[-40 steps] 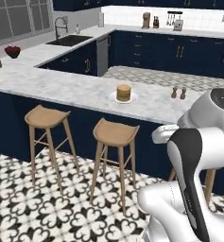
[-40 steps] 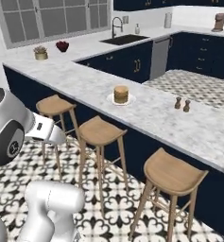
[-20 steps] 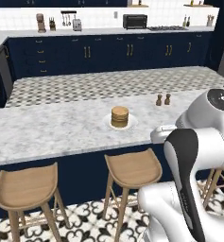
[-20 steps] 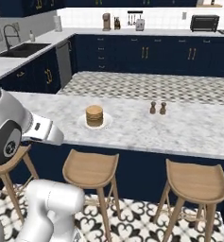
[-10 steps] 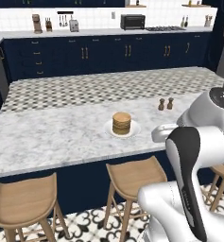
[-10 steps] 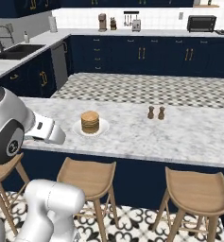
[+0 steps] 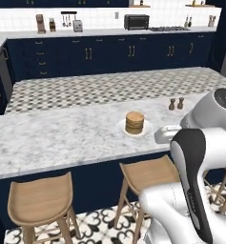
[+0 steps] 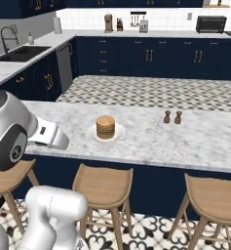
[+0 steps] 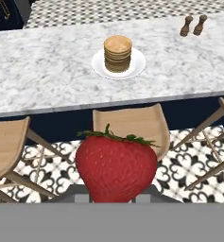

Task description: Take the strawberry from the fridge and place it on top of the pancake, located on the dining counter.

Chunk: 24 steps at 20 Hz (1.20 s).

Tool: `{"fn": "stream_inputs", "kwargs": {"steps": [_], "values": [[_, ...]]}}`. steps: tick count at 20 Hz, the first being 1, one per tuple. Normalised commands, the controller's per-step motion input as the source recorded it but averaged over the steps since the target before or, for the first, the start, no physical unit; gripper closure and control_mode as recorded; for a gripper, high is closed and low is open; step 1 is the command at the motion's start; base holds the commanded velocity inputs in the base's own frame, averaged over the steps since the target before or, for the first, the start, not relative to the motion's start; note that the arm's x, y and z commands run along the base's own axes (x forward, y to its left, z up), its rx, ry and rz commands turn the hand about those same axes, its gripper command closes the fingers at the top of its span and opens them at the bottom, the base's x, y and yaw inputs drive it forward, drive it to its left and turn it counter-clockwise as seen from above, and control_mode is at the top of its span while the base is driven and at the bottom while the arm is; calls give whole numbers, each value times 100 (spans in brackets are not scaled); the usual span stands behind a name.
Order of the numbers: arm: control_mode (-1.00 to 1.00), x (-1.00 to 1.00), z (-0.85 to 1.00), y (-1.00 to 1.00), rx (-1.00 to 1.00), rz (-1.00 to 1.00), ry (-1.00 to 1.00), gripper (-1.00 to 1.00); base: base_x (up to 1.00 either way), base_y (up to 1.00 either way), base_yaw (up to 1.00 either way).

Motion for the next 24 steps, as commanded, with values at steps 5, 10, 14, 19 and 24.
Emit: {"fn": "stream_inputs", "kwargs": {"steps": [5, 10, 14, 19, 24], "values": [[100, 0, 0, 0, 0, 0, 0, 100, 26, 79, 16], [100, 0, 0, 0, 0, 0, 0, 100, 14, -5, 1], [-100, 54, 1, -9, 0, 0, 0, 100, 0, 0, 0], [-100, 83, 5, -16, 0, 0, 0, 100, 0, 0, 0], [-100, 99, -4, -77, 0, 2, 0, 100, 0, 0, 0]]}}
